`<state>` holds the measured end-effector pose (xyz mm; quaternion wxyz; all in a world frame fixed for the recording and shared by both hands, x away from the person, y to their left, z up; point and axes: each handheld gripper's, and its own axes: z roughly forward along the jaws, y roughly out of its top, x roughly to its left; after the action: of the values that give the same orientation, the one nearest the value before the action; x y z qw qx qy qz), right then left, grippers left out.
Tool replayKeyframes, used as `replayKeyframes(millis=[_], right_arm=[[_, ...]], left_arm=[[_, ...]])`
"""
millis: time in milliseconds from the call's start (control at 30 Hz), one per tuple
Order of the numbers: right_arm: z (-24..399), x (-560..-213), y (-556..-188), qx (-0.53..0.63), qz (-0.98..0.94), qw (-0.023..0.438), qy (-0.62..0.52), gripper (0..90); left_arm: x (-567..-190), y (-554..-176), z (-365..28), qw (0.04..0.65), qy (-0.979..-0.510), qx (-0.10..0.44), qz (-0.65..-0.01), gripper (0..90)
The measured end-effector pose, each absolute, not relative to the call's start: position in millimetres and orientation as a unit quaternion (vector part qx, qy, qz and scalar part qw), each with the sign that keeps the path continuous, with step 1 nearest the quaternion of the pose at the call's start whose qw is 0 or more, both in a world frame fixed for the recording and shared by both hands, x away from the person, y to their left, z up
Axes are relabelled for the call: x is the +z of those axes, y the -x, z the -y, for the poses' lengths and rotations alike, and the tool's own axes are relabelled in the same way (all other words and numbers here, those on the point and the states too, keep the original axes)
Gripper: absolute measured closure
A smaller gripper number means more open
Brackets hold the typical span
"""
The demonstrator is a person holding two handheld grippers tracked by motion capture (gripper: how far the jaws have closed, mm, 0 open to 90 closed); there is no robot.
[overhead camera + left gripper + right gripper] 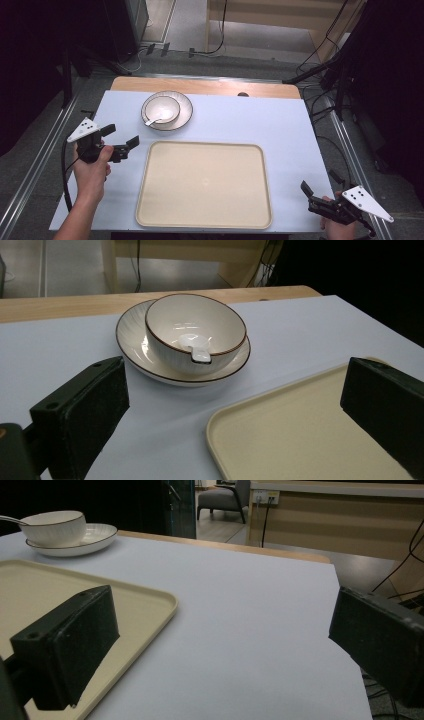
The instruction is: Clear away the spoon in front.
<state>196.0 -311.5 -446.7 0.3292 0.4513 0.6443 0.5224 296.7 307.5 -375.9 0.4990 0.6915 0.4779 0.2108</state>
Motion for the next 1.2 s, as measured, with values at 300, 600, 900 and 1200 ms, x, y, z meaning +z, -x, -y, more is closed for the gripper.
replayKeyframes(millis=[300,600,900,1200], right_arm=[[311,-447,-196,0.522,-0.645,0.329,-0.452,0.0],[309,-449,-198,0.519,-0.649,0.328,-0.450,0.0],[312,-448,-198,0.523,-0.646,0.328,-0.448,0.0],[312,-448,-199,0.523,-0.648,0.327,-0.446,0.0]], left_arm=[[-383,-320,-291,0.479,-0.697,0.202,-0.493,5.4],[-388,-337,-283,0.475,-0.695,0.198,-0.503,16.3],[-390,-353,-277,0.460,-0.689,0.199,-0.524,30.3],[-391,-371,-276,0.459,-0.674,0.174,-0.553,44.0]])
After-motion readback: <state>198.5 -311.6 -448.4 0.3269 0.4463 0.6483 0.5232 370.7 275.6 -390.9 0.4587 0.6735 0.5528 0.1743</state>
